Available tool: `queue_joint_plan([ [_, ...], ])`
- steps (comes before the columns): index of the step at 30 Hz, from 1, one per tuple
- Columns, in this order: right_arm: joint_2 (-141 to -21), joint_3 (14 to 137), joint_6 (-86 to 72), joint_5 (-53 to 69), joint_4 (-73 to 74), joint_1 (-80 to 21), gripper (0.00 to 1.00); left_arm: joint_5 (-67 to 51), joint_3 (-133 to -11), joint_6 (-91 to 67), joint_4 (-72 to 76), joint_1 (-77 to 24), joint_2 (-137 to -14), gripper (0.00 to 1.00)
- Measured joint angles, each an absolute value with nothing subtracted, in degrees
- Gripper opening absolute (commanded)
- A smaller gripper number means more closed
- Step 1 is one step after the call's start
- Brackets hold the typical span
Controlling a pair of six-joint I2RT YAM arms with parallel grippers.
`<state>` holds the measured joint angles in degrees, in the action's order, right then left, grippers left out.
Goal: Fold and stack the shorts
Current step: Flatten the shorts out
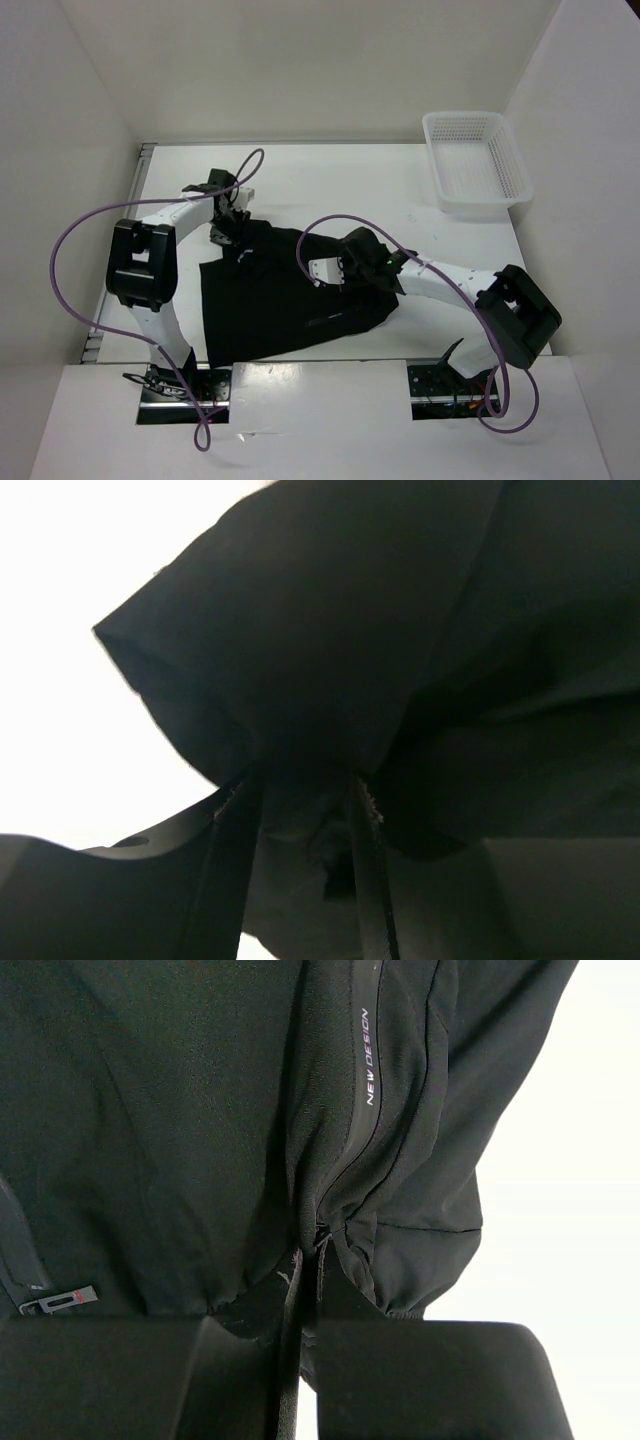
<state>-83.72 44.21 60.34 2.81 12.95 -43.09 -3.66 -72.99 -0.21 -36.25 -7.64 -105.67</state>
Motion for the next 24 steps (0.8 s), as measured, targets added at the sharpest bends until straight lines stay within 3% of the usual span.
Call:
queue_joint_plan([
  [4, -83.77, 44.21, 60.36, 2.81, 12.97, -43.09, 0.0, -2.09, -72.42, -0.21, -34.85, -8.03, -107.72, 0.47],
  [6, -83.77, 44.21, 60.38, 2.76, 12.97, -43.09, 0.0, -1.63, -72.01, -0.25, -34.24, -8.14, -108.31, 0.41],
  [7, -83.77, 44.21, 60.45, 2.72, 12.95, -43.09, 0.0, -1.28, -71.99, -0.1, -34.15, -8.19, -108.31, 0.26],
  [8, -83.77, 44.21, 60.55, 2.57, 12.95, -43.09, 0.0, -0.95, -72.01, -0.12, -33.98, -8.19, -108.4, 0.17],
  [11, -83.77, 44.21, 60.77, 1.96, 12.84, -42.68, 0.0, -0.75, -72.62, -0.23, -34.06, -8.19, -108.66, 0.0],
  [24, -86.48, 50.22, 60.23, -1.26, 5.02, -31.81, 0.0, 0.16, -93.36, -0.27, -35.88, -3.53, -108.25, 0.01],
])
